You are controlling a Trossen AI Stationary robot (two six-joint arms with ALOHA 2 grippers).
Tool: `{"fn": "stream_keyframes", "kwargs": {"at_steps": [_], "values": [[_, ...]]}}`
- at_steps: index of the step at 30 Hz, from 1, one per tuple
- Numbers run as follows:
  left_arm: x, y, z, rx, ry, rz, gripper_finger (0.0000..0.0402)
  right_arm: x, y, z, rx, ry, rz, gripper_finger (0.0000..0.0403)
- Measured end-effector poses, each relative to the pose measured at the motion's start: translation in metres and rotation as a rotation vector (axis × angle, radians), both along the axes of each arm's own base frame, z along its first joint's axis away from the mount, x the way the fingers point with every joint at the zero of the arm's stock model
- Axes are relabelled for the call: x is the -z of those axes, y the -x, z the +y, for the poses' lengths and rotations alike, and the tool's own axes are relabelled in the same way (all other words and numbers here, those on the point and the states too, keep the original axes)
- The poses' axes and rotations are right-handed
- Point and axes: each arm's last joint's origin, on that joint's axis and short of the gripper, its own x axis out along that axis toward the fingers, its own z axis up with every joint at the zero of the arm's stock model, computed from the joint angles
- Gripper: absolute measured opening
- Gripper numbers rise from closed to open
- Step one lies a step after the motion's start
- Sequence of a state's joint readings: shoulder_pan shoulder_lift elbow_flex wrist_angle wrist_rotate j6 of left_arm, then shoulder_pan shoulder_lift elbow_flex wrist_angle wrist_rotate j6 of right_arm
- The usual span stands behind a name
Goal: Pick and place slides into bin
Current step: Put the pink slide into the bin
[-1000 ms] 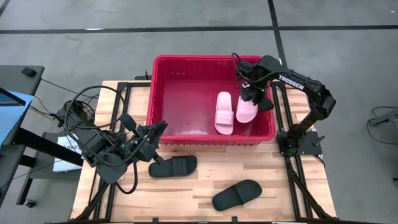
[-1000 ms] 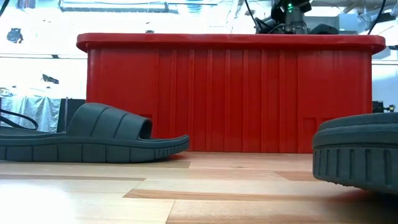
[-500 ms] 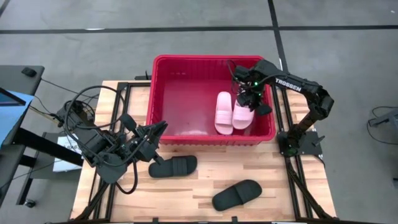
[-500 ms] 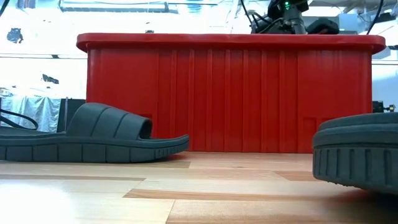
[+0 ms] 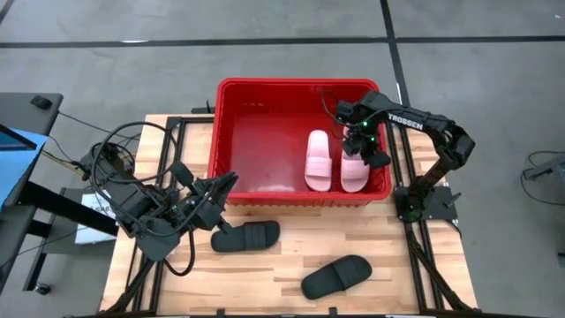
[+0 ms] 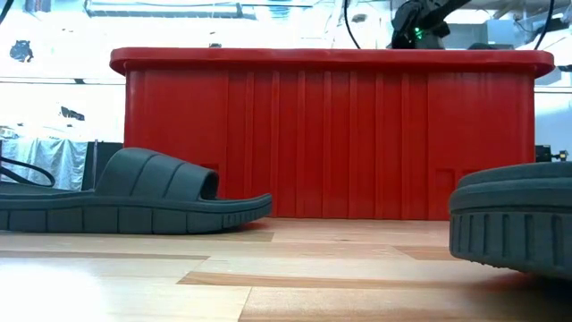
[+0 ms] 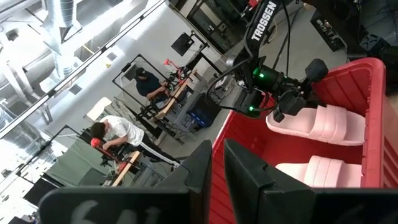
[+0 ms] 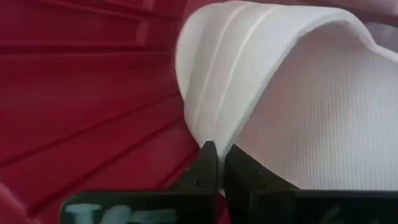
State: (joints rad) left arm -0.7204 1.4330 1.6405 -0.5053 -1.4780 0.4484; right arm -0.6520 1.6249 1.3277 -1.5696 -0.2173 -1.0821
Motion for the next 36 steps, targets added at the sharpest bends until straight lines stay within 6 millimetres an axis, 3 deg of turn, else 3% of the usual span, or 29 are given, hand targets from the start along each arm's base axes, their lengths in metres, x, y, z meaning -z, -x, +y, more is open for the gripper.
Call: {"fn": "stream_keyframes", "kwargs": {"at_steps": [16, 36], "values": [[-0.004, 0.012, -0.016, 0.044, 0.026, -0.039, 0.0034, 0.0, 0.0, 0.0, -0.017, 0.005, 0.001, 0.0], [-0.004, 0.012, -0.016, 0.051, 0.024, -0.035, 0.0034, 0.0, 0.0, -0.001, -0.021, 0.015, 0.003, 0.0]]}}
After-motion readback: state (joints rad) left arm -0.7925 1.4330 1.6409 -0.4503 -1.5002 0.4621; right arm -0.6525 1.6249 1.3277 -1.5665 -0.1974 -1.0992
